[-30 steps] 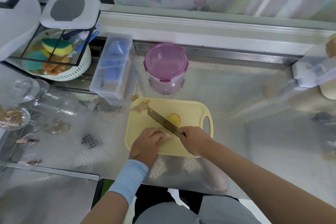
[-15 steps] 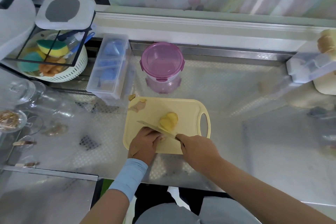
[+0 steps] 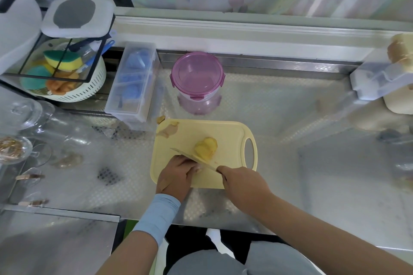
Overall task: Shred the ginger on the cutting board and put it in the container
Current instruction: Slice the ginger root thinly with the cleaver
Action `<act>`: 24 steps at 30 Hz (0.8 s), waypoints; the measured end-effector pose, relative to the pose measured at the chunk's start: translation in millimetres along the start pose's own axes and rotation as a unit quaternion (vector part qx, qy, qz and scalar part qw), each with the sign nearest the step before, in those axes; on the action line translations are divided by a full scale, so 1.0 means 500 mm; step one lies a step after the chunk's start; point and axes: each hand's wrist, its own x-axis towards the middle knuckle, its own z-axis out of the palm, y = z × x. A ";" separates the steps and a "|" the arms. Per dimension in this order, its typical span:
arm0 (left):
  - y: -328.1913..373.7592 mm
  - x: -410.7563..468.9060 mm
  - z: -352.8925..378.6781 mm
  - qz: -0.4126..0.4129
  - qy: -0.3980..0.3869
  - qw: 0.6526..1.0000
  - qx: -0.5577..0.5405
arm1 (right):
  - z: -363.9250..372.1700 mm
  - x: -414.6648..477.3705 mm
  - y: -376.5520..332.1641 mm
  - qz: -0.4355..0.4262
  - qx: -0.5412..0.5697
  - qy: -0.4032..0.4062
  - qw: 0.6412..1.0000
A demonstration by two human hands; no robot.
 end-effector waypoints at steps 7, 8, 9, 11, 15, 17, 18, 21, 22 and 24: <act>0.002 0.005 -0.007 0.017 0.004 1.000 0.000 | -0.001 0.011 -0.001 0.010 0.021 -0.022 0.999; 0.003 0.005 -0.008 0.019 0.006 1.000 0.002 | -0.001 0.013 -0.002 0.014 0.026 -0.026 0.999; 0.005 0.005 -0.008 0.019 0.008 1.000 0.001 | -0.001 0.015 -0.002 0.018 0.031 -0.029 0.999; 0.007 0.005 -0.009 0.020 0.015 1.000 0.001 | 0.000 0.018 -0.003 0.021 0.034 -0.036 0.999; 0.007 0.004 -0.006 0.022 0.029 0.999 0.000 | -0.004 0.019 -0.005 0.018 0.033 -0.042 0.998; 0.005 0.007 -0.006 0.034 0.032 0.999 0.003 | -0.006 0.019 -0.006 0.016 0.032 -0.043 0.998; 0.003 0.007 -0.005 0.041 0.034 0.999 0.005 | -0.008 0.018 -0.007 0.015 0.031 -0.043 0.998; 0.000 0.005 -0.003 0.039 0.036 0.999 0.005 | -0.010 0.016 -0.007 0.014 0.036 -0.047 0.998; -0.001 0.005 -0.003 0.036 0.037 0.999 0.005 | -0.010 0.014 -0.006 0.014 0.036 -0.050 0.998; -0.001 0.007 -0.003 0.037 0.037 0.999 0.009 | -0.014 0.013 -0.002 0.012 0.032 -0.053 0.998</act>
